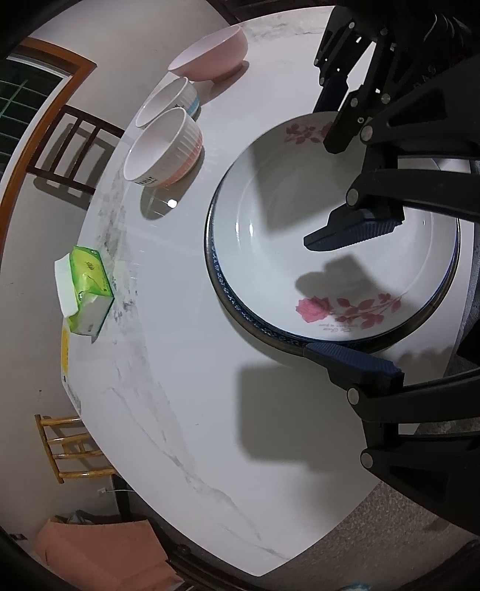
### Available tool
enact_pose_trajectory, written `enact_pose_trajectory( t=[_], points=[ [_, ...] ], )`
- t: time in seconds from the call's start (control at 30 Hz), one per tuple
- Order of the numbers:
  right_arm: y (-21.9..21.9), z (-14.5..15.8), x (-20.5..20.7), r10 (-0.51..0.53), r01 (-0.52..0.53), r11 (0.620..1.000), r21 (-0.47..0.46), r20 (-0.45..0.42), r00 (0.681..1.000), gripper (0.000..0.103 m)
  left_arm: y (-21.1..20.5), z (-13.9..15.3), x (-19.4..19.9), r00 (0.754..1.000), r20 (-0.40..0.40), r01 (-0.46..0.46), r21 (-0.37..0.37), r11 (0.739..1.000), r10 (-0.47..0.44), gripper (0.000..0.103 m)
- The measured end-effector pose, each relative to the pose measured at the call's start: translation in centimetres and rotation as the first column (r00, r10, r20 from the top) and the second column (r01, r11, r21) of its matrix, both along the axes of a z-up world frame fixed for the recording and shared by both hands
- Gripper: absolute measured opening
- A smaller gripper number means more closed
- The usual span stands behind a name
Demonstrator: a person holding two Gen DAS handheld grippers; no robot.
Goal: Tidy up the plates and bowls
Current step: 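Lower the plate onto the blue-and-white stack and open both tools, then withdraw both tools from the plates and move toward the pink bowl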
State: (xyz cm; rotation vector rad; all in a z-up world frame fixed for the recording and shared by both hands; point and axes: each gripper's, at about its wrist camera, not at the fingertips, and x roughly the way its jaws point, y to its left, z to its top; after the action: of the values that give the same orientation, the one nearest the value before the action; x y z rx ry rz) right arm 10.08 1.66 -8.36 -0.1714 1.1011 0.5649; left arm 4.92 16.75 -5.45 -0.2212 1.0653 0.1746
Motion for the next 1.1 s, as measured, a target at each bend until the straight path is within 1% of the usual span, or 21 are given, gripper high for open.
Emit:
enact_pose_trajectory(
  t=[0.1, 0.27, 0.5, 0.63, 0.87, 1.1],
  points=[
    [-0.1, 0.0, 0.0, -0.002, 0.002, 1.0, -0.004, -0.001, 1.0, 0.028, -0.2, 0.3, -0.1, 1.0, 0.015, -0.009, 0.015, 1.0, 0.009, 0.054],
    [-0.3, 0.1, -0.1, -0.013, 0.013, 1.0, -0.002, -0.006, 1.0, 0.028, -0.7, 0.4, -0.1, 1.0, 0.024, -0.008, 0.005, 1.0, 0.008, 0.057],
    [-0.6, 1.0, -0.4, -0.013, 0.013, 1.0, 0.002, 0.029, 0.999, 0.028, -1.2, 0.5, 0.0, 1.0, 0.028, -0.012, -0.008, 1.0, 0.012, 0.057],
    [-1.0, 1.4, -0.5, -0.023, 0.022, 1.0, 0.012, 0.041, 0.999, 0.028, -1.5, 0.5, 0.0, 1.0, 0.027, -0.015, -0.003, 1.0, 0.015, 0.057],
    [-2.6, 1.7, -0.4, -0.064, 0.063, 0.998, 0.006, 0.058, 0.996, 0.028, -2.4, 0.6, 0.0, 1.0, 0.031, -0.004, 0.001, 1.0, 0.004, 0.057],
    [-5.2, 1.9, -0.3, -0.121, 0.121, 0.993, 0.003, 0.075, 0.99, 0.028, -4.1, 0.9, 0.5, 0.999, 0.033, 0.018, 0.008, 1.0, -0.018, 0.057]
  ],
)
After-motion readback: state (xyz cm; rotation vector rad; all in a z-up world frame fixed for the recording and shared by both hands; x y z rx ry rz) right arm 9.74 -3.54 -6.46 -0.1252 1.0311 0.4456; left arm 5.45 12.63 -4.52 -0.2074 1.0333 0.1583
